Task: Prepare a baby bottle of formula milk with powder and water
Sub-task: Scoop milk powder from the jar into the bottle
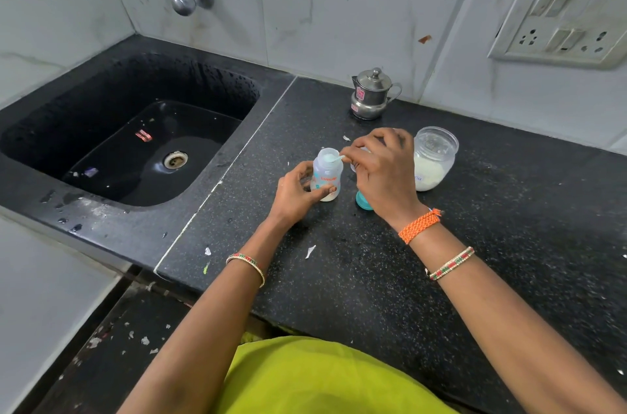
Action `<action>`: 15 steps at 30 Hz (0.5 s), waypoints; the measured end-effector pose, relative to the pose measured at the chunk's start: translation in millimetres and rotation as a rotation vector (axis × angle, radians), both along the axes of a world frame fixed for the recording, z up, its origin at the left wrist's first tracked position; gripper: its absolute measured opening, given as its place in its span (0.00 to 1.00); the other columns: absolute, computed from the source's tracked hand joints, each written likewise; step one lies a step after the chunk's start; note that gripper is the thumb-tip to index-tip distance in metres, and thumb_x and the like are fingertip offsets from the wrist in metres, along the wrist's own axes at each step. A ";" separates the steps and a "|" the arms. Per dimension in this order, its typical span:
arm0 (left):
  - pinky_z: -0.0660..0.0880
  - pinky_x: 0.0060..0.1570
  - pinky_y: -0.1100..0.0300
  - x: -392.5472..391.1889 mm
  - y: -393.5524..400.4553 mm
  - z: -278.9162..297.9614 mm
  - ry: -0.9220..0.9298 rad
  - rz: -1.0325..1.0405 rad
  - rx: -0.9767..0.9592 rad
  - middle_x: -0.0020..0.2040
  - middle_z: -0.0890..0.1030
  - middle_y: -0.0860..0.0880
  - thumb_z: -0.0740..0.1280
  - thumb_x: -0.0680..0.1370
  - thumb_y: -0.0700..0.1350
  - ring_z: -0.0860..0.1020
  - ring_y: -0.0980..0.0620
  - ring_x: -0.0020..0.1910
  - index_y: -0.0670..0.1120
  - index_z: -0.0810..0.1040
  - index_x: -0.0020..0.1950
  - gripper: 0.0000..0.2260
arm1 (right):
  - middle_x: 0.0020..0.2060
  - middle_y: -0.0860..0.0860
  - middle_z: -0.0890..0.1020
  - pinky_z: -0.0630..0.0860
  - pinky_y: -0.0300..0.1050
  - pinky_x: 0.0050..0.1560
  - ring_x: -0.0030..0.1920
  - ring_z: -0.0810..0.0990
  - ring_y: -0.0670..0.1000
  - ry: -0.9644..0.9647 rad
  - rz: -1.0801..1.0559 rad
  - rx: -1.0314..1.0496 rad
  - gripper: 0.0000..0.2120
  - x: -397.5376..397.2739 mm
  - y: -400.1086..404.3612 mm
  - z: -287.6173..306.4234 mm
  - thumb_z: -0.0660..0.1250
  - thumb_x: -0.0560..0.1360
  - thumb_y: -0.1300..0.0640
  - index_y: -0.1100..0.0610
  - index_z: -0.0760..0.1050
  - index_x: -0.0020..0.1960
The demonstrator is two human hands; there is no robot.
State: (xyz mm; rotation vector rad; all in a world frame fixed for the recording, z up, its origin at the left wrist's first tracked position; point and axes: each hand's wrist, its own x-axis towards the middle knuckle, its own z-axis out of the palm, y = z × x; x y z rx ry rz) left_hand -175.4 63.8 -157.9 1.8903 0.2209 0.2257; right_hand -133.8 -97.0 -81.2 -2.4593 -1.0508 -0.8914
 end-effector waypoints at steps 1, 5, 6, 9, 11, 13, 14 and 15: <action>0.72 0.58 0.65 -0.5 0.1 0.6 0.002 -0.007 -0.003 0.56 0.79 0.52 0.75 0.70 0.43 0.77 0.57 0.56 0.47 0.73 0.61 0.22 | 0.43 0.48 0.83 0.65 0.51 0.52 0.49 0.76 0.54 0.008 -0.014 0.032 0.09 0.0 0.2 0.2 0.66 0.73 0.61 0.51 0.82 0.46; 0.72 0.58 0.67 0.8 2.2 4.3 0.040 -0.034 0.013 0.60 0.78 0.49 0.74 0.71 0.41 0.75 0.58 0.56 0.46 0.72 0.62 0.21 | 0.43 0.49 0.83 0.70 0.51 0.47 0.47 0.76 0.54 0.279 -0.059 0.488 0.07 0.1 1.7 12.7 0.65 0.76 0.58 0.55 0.82 0.48; 0.72 0.60 0.64 0.6 2.8 5.4 0.051 -0.051 0.022 0.62 0.77 0.48 0.74 0.71 0.42 0.75 0.58 0.58 0.46 0.71 0.63 0.23 | 0.43 0.50 0.83 0.72 0.51 0.46 0.46 0.77 0.54 0.345 -0.059 0.594 0.07 3.3 0.7 15.7 0.65 0.76 0.58 0.56 0.81 0.48; 0.63 0.71 0.49 0.0 5.3 5.3 0.043 -0.087 0.079 0.74 0.63 0.49 0.77 0.66 0.52 0.64 0.51 0.71 0.50 0.60 0.72 0.40 | 0.43 0.50 0.83 0.73 0.35 0.46 0.42 0.79 0.44 0.479 -0.101 0.812 0.06 17.4 -10.6 26.9 0.66 0.75 0.62 0.59 0.80 0.50; 0.54 0.73 0.50 -5.0 3.1 13.8 0.011 -0.016 0.114 0.78 0.50 0.53 0.74 0.66 0.59 0.52 0.51 0.76 0.54 0.51 0.75 0.45 | 0.42 0.41 0.79 0.72 0.30 0.46 0.42 0.77 0.34 0.468 -0.204 0.878 0.04 30.0 -27.8 31.2 0.68 0.74 0.62 0.63 0.79 0.46; 0.54 0.73 0.52 -7.6 -4.3 33.4 -0.142 0.062 0.043 0.77 0.49 0.56 0.68 0.69 0.61 0.51 0.54 0.76 0.55 0.52 0.75 0.39 | 0.39 0.37 0.76 0.74 0.37 0.47 0.40 0.76 0.32 0.430 -0.301 0.931 0.07 43.8 -50.9 33.1 0.69 0.73 0.61 0.66 0.78 0.46; 0.56 0.72 0.55 -6.8 -11.1 45.9 -0.249 0.080 0.007 0.77 0.53 0.55 0.66 0.71 0.58 0.54 0.55 0.75 0.54 0.56 0.74 0.34 | 0.37 0.38 0.76 0.75 0.38 0.45 0.38 0.76 0.33 0.415 -0.324 0.960 0.06 49.5 -63.1 34.8 0.69 0.72 0.61 0.64 0.77 0.45; 0.58 0.71 0.60 -3.7 -19.2 58.4 -0.345 0.082 -0.006 0.76 0.58 0.53 0.65 0.72 0.55 0.58 0.56 0.74 0.53 0.60 0.72 0.30 | 0.37 0.41 0.77 0.75 0.38 0.44 0.37 0.76 0.35 0.398 -0.339 0.981 0.04 53.9 -74.7 36.9 0.70 0.72 0.62 0.62 0.76 0.44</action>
